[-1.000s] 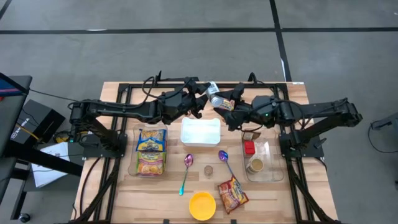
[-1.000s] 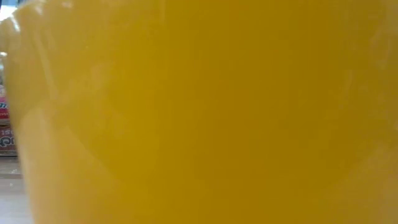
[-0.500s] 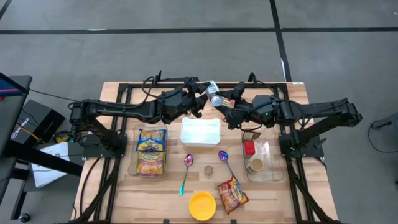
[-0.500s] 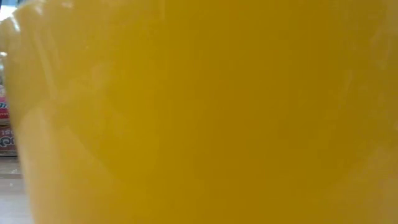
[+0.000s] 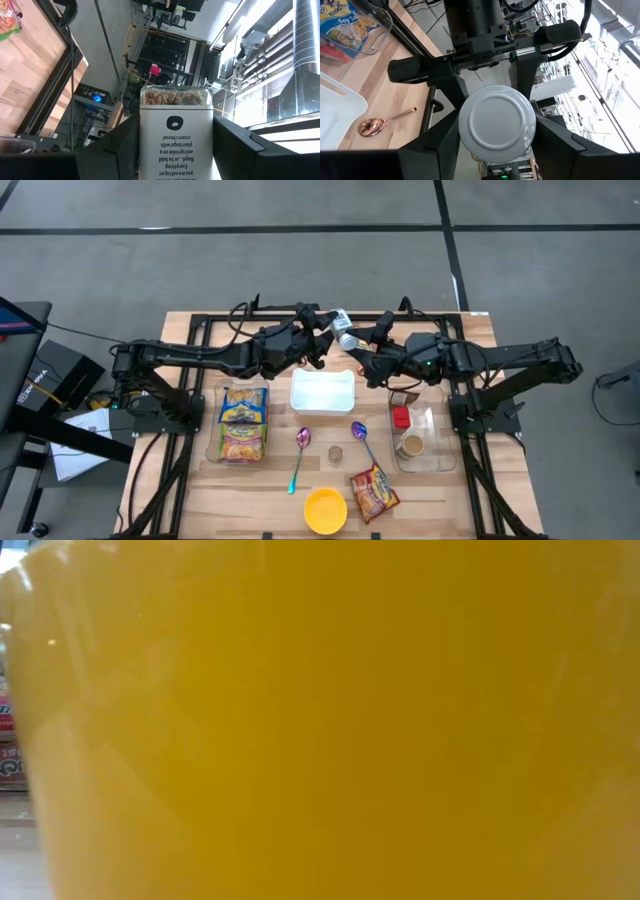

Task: Pick & Place Food Item
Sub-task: Put the white seasoning bottle into the right transparent bin

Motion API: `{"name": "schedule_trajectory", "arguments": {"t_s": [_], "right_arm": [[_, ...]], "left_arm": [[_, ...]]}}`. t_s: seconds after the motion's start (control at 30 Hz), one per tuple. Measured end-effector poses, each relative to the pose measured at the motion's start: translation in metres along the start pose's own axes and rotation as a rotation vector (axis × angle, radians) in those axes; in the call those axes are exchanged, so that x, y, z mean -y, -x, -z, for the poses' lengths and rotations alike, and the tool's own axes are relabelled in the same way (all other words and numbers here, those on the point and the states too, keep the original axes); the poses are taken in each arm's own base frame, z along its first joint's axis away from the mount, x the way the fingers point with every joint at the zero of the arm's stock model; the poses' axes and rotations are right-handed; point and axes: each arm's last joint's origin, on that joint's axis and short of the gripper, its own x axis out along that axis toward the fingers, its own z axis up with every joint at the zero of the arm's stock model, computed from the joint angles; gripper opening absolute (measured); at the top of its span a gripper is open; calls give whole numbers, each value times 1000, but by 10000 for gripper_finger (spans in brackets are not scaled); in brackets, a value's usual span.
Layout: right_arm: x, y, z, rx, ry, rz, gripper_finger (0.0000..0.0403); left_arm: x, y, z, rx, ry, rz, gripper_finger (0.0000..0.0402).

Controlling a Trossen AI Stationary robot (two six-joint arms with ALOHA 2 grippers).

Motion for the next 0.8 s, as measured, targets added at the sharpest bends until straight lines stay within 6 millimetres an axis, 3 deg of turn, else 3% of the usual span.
{"name": "schedule_trajectory", "arguments": {"t_s": [0.4,0.8], "right_arm": [[0,0,0,-9,-7,7,195],[6,4,4,-106,-110,85,195]], "left_arm": [[3,-3,-3,22,-298,18,255],[5,-5,-9,115,-468,25,265]]}}
